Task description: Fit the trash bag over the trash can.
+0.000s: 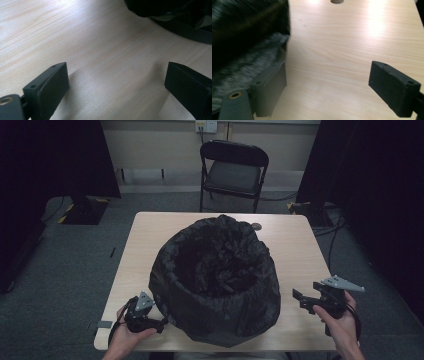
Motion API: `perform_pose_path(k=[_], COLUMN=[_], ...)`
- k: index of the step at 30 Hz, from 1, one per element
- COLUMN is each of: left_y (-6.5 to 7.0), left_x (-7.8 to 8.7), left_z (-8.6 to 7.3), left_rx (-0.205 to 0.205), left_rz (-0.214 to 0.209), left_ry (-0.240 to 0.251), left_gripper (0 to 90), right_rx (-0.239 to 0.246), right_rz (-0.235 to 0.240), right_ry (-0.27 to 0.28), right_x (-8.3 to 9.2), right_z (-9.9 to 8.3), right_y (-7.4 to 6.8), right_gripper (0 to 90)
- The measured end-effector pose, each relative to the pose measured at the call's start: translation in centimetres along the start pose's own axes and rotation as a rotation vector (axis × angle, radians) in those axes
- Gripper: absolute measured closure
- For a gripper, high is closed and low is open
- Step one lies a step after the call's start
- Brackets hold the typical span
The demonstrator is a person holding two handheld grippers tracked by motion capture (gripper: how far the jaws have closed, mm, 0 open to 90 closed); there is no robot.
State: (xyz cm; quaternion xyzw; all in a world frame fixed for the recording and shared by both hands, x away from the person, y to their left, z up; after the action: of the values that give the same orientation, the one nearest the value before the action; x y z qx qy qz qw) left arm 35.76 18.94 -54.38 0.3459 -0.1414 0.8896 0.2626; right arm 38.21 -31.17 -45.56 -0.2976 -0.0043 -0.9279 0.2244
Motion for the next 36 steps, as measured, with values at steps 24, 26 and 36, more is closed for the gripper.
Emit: perform_pose_path(k=[24,26,36], left_y=[-0.1,-0.1,-0.1], left_x=[-0.1,-0.1,-0.3], left_z=[0.1,0.1,0.1], left_rx=[0.000,0.001,0.003], left_rz=[0.001,0.001,-0.002], left_ry=[-0.001,-0.003,-0.004], left_gripper=[4.0,3.5,2.3], right_rx=[-0.069,-0.075,-0.057], right_rz=[-0.119,-0.138,-0.175], right_ry=[-0.154,-0.180,-0.142], right_x=[-3.5,-3.7,-3.9], right_z=[-6.1,-6.5,-7.1], right_y=[2.8,3.1,3.6], right_gripper=[14.0,14.3,10.7])
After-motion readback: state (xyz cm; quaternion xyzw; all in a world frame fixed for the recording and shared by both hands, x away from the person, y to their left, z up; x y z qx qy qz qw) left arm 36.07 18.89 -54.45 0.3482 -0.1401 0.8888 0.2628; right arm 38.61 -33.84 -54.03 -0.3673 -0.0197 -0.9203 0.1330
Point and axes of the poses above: each handheld gripper's, and its own axes: x roughly backward along the jaws, z roughly out of its top, y roughly to its right, the point moved 6 cm from there along -x, roughly forward along the jaws, and after that the axes turned 6 degrees about z, right-handed, at the moved point
